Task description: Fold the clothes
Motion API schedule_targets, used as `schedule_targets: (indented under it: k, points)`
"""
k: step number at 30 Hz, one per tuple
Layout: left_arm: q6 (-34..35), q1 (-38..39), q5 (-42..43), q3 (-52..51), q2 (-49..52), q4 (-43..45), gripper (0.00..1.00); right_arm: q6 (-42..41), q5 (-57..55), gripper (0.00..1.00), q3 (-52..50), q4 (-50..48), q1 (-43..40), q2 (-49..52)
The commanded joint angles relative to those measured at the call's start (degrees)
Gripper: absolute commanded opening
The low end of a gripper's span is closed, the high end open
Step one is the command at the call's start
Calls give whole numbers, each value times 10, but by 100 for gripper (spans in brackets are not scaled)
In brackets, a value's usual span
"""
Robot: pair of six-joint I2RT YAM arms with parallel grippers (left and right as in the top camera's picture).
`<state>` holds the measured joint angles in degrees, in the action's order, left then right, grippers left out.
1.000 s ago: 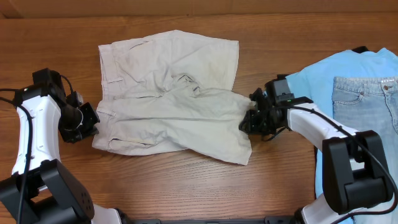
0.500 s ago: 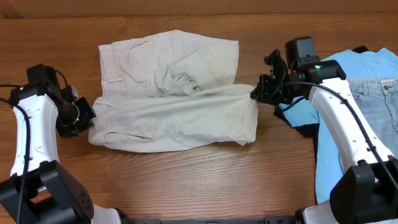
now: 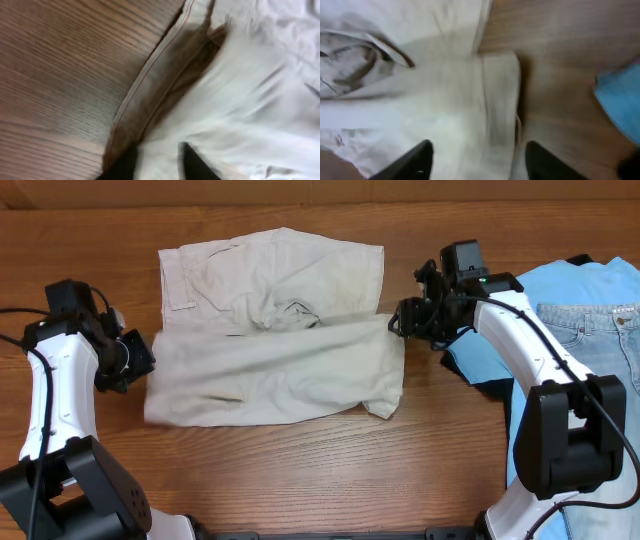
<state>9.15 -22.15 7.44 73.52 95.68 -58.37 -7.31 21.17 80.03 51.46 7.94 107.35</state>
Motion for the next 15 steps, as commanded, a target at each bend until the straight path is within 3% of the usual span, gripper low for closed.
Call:
schedule_targets:
  k: [1, 3, 4, 9, 15]
  points:
    - [-27, 1, 33, -5, -3, -10, 61, 3, -14, 69, 10, 45, -9, -23]
    - [-41, 0, 57, -5, -3, -10, 78, 3, -15, 72, 10, 98, -9, -30]
    - [-49, 0, 62, -5, -3, -10, 80, 3, -16, 72, 10, 138, -9, -30]
    - [-49, 0, 58, -5, -3, -28, 76, 3, -8, 70, -31, 181, -2, -29]
    - [4, -1, -6, -5, -3, -77, 72, 3, 75, 66, -104, 105, 0, -29]
